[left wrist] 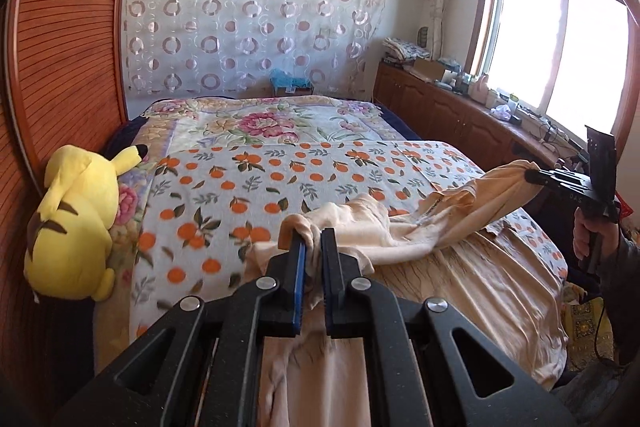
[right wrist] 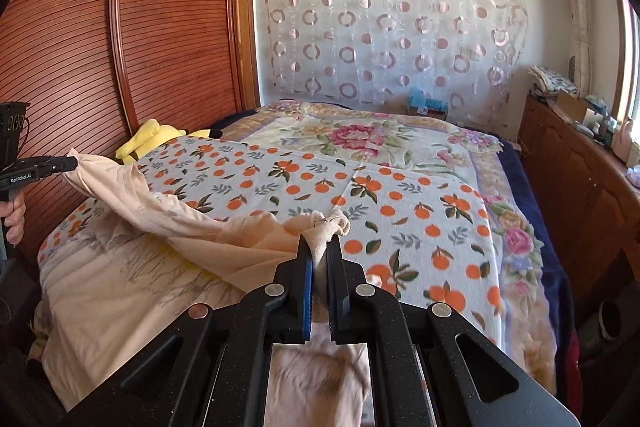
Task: Fold small clothes
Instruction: 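Grasp the hem with both grippers and lift it toward the collar, then lay the hem over the collar and open both grippers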
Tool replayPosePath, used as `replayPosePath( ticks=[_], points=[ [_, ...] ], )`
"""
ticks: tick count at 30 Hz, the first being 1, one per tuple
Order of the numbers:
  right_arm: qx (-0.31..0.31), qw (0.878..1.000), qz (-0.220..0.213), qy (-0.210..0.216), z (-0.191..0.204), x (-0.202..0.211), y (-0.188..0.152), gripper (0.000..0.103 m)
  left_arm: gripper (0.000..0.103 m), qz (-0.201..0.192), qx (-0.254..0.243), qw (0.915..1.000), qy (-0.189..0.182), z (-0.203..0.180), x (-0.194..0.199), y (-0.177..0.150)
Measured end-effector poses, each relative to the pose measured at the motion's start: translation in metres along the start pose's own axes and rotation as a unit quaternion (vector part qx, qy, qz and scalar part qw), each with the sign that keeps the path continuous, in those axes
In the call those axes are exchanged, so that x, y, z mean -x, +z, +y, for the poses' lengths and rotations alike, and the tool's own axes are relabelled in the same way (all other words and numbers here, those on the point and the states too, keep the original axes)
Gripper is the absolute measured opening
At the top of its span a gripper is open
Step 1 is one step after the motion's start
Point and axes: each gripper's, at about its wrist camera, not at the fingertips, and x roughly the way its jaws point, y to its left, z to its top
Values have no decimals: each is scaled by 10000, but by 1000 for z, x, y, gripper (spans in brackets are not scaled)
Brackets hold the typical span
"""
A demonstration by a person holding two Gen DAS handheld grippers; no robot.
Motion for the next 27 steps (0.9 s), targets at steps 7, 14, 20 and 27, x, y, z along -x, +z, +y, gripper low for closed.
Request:
replayPosePath(
  ticks=[7,14,20,27],
  points=[
    [-217,9996,3,192,23,62,-56,5,8,166,288,9994,-73,-15,42,-66],
    [-244,9993,217,171,30,99,-91,5,8,286,308,9991,91,-15,67,-86],
    [-128,9994,302,115,40,137,-89,5,8,497,-92,9985,214,-29,83,-86],
    [-35,9973,733,43,49,142,-99,6,9,787,-286,9960,299,-34,74,-94]
  ],
)
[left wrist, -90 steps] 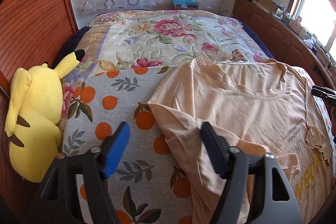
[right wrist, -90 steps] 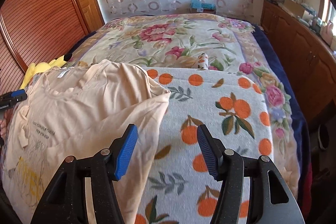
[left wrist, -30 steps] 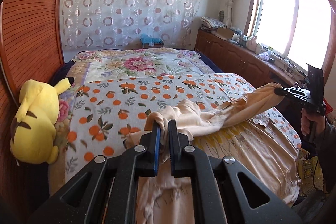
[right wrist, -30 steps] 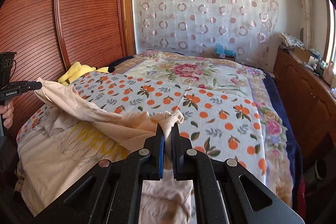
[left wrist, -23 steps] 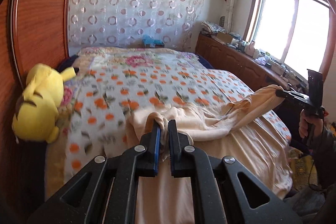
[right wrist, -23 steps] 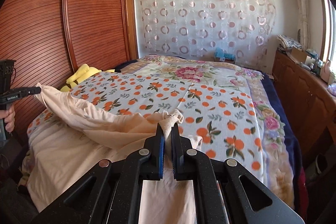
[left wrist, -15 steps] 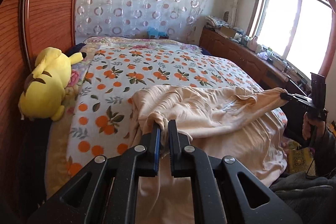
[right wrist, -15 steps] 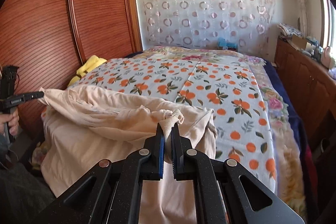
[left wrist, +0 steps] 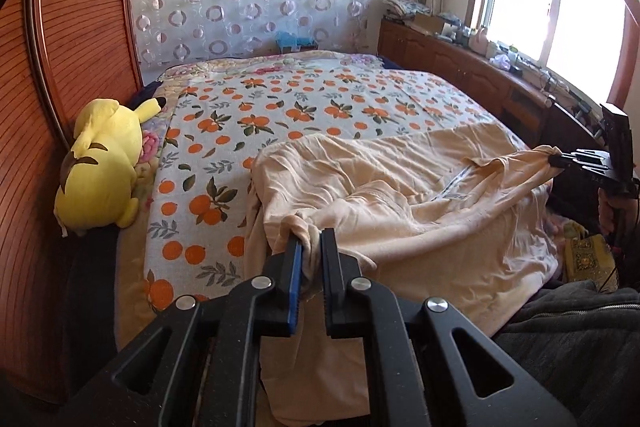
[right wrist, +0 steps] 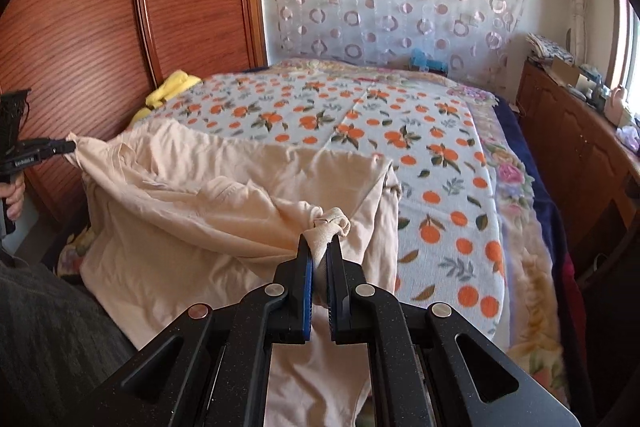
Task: Fold small clothes
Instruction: 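Lay the hem over the collar and open both grippers, then move both open grippers to the new folded edge of the shirt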
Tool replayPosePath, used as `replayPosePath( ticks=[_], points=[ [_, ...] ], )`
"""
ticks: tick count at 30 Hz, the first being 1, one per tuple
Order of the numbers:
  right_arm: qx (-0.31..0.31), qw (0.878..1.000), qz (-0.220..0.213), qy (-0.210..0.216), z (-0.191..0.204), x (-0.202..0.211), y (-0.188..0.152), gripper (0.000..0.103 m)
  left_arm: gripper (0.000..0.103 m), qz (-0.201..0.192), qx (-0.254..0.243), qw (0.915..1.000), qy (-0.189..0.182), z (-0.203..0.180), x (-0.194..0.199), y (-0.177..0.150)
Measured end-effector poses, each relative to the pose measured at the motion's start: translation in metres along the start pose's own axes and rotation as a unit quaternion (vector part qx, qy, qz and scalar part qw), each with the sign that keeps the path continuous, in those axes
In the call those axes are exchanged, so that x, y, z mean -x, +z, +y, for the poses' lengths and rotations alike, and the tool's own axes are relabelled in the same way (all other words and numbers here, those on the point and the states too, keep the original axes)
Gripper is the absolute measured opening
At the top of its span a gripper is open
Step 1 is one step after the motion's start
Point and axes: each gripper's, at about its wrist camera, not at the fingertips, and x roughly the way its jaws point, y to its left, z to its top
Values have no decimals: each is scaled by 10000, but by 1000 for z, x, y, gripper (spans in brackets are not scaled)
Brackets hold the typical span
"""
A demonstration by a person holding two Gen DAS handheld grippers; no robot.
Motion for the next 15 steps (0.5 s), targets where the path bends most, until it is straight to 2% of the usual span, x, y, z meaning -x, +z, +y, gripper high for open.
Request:
replayPosePath(
  ticks=[4,5,6,10,11,15],
  points=[
    [3,9998,206,5,1,-8,3,6,9,95,35,9998,-147,0,-4,-1],
    [-4,9997,221,34,0,-8,6,6,16,102,32,9998,-156,0,-4,0],
    [-11,9998,215,45,0,-7,9,6,32,93,14,9999,-145,0,-3,0],
    [-53,9999,125,-12,0,-2,13,8,63,-61,-23,10000,-36,-3,1,3],
    [-77,9999,81,6,0,-1,13,8,74,-110,16,9999,-10,-2,1,3],
    [-49,10000,-5,-13,5,5,13,9,81,-259,200,9994,125,4,-3,7]
  ],
)
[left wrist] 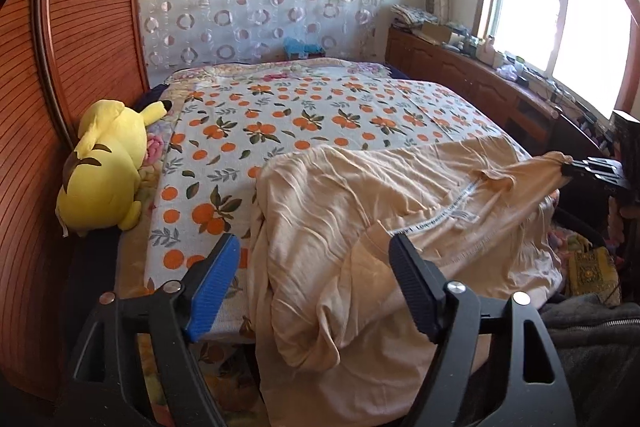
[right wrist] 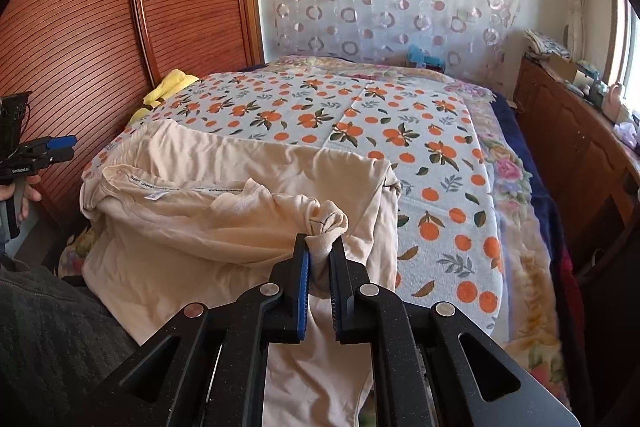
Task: Fold small clothes
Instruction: 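Move both open grippers to the new folded edge of the shirt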
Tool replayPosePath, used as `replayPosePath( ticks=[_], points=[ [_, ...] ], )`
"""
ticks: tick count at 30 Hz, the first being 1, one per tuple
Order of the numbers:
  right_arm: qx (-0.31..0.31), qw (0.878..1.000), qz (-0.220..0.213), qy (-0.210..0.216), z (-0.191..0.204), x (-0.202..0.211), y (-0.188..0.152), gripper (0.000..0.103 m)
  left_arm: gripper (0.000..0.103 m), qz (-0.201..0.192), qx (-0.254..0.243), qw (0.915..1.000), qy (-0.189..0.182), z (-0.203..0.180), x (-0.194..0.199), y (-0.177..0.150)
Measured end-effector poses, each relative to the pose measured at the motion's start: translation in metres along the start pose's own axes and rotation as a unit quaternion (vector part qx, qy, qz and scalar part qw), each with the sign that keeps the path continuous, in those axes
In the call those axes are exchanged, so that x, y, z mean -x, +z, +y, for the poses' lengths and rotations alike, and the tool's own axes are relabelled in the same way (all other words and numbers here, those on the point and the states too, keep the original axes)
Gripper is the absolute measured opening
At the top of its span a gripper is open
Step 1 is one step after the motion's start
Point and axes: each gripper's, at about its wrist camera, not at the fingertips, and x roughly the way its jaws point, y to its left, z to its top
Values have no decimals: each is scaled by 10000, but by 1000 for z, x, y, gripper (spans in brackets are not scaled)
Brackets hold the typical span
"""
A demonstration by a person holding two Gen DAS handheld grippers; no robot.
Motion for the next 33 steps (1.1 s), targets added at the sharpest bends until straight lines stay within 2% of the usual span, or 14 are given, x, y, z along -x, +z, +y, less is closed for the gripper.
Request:
replayPosePath(
  ticks=[3,5,7,9,15,22,27,29,33],
  points=[
    [131,9999,-7,-74,5,5,-1,15,81,4,198,9998,-23,8,-12,4],
    [154,9998,-7,-85,5,7,0,23,81,111,322,9994,16,13,-23,6],
    [146,9999,-16,-83,5,9,0,39,81,172,337,9993,-11,16,-35,7],
    [168,9998,-50,-112,4,9,1,46,81,249,305,9992,-36,17,-45,9],
    [139,9996,-157,-175,-4,-8,11,49,81,312,245,9992,-96,21,-74,14],
    [6,9997,-172,-171,-18,-55,30,56,81,389,237,9990,-45,27,-102,31],
    [-119,9996,44,-263,-34,-105,43,56,81,455,150,9988,131,33,-115,44],
    [-217,9995,168,-161,-40,-122,47,56,81,502,116,9986,137,34,-121,46],
    [-334,9985,327,-276,-50,-144,54,56,81,700,184,9973,80,40,-136,48]
  ],
)
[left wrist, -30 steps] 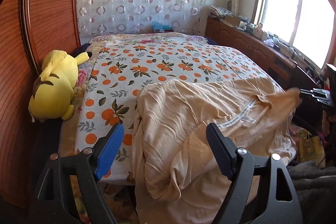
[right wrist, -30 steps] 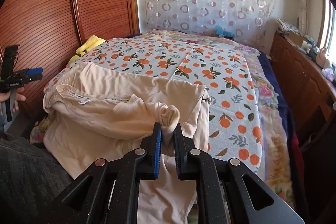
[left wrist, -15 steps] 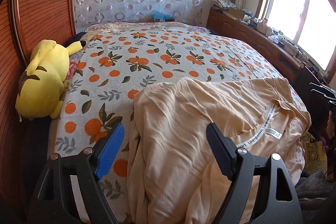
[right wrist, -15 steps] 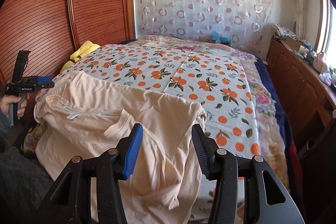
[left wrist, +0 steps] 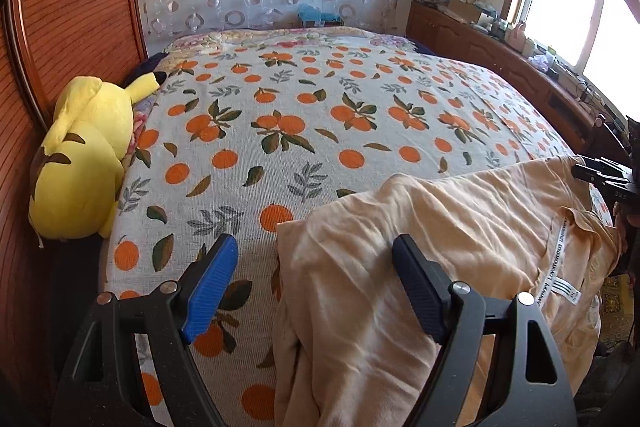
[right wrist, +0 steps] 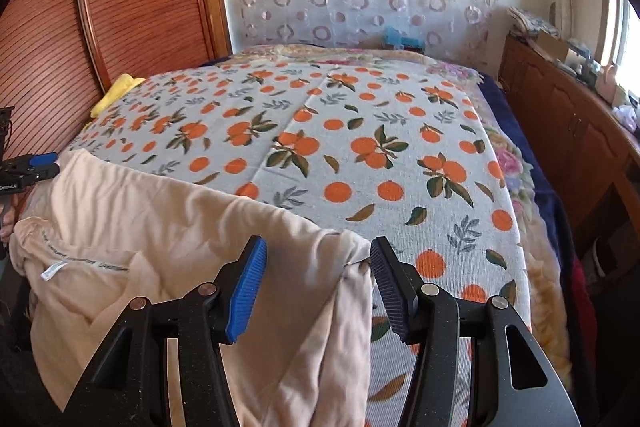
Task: Fold small clothes
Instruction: 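Move both open grippers to the new folded edge of the shirt, then grasp the folded edge with both grippers and lift the shirt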
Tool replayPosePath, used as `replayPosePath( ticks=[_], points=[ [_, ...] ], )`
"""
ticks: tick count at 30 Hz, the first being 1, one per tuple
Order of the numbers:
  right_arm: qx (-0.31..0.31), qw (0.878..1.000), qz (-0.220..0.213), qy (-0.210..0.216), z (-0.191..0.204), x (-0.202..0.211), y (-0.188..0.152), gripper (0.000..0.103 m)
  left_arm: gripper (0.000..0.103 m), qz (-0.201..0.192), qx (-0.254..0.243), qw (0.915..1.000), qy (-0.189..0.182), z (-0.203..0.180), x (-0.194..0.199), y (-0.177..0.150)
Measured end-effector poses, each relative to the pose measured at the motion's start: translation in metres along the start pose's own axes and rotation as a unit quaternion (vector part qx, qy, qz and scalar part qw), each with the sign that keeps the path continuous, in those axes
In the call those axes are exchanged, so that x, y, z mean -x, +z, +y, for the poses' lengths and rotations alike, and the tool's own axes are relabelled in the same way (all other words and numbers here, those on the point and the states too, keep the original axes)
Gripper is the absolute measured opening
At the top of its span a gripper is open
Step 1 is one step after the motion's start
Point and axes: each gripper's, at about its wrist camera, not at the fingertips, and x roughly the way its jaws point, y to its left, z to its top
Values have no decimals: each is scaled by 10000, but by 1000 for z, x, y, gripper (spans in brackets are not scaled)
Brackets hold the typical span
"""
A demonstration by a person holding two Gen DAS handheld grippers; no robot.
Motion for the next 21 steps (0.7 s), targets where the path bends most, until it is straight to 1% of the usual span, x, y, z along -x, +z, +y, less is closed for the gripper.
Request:
replayPosePath(
  ticks=[1,4,7,8,12,15,18,21],
  points=[
    [-8,10000,27,-3,-1,-5,3,56,81,61,37,10000,-35,1,-3,0],
    [-23,9998,172,-7,-4,-16,6,56,75,182,198,9994,-217,6,-11,2],
    [-6,9996,278,-46,-5,-25,6,56,72,177,170,9994,-242,5,-12,1],
    [-14,9996,282,-40,-7,-27,6,56,66,162,149,9995,-239,4,-12,0],
    [-8,9996,298,-35,-7,-26,7,56,57,160,78,9995,-253,1,-12,1],
    [9,9995,318,-73,-5,-25,5,57,55,157,71,9995,-257,0,-13,2],
    [-17,9992,357,-157,-7,-28,7,63,55,162,87,9995,-240,1,-13,2],
    [-135,9991,373,-139,-13,-29,9,64,55,159,89,9995,-243,1,-13,2]
  ],
)
